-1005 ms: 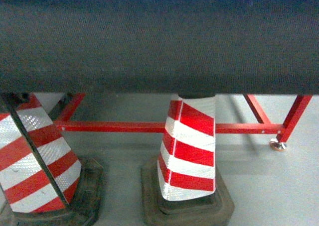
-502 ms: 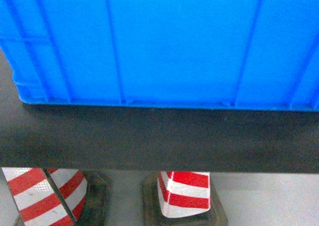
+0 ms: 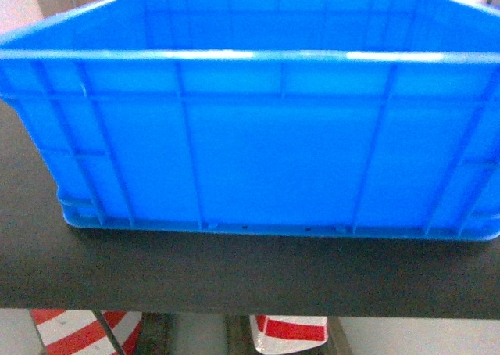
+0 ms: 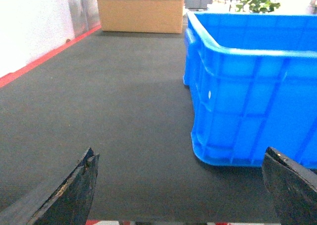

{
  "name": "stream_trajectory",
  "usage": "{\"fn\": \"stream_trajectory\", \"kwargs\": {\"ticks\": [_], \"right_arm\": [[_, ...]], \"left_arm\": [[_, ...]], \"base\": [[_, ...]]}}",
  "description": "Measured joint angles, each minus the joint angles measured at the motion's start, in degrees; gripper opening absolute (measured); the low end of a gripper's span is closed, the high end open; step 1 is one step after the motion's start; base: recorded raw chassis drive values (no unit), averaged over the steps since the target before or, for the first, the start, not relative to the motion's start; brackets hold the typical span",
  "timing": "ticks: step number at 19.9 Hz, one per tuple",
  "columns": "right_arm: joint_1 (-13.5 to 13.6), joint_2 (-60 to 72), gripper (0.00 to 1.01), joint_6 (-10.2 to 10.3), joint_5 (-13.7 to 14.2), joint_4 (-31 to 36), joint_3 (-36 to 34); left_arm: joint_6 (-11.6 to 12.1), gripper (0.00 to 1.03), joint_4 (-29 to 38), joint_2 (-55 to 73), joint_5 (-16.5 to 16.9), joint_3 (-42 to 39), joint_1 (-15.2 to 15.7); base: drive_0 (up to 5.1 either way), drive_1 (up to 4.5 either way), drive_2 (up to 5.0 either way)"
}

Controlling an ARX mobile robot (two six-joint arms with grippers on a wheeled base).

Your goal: Place box next to blue box on left shelf

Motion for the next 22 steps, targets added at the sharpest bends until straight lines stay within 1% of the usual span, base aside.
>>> {"fn": "stream_trajectory", "kwargs": {"ticks": [5, 6, 22], "right_arm": [[0.0, 0.0, 0.98, -0.1, 0.0, 0.6, 0.0], [0.0, 0.1, 0.98, -0.1, 0.0, -0.1, 0.0], [0.0, 0.0, 0.98, -0.1, 0.0, 0.0, 0.0]], "left_arm": [[0.0, 0.98, 0.7, 0.0, -0.1, 0.0, 0.0], [0.0, 0.98, -0.2, 0.0, -0.2, 0.0, 0.0], [0.0, 0.98, 0.0, 0.0, 0.0, 0.0, 0.0]], "base": [[0.0, 0.0, 0.0], [0.0, 0.0, 0.0], [0.0, 0.0, 0.0]]}}
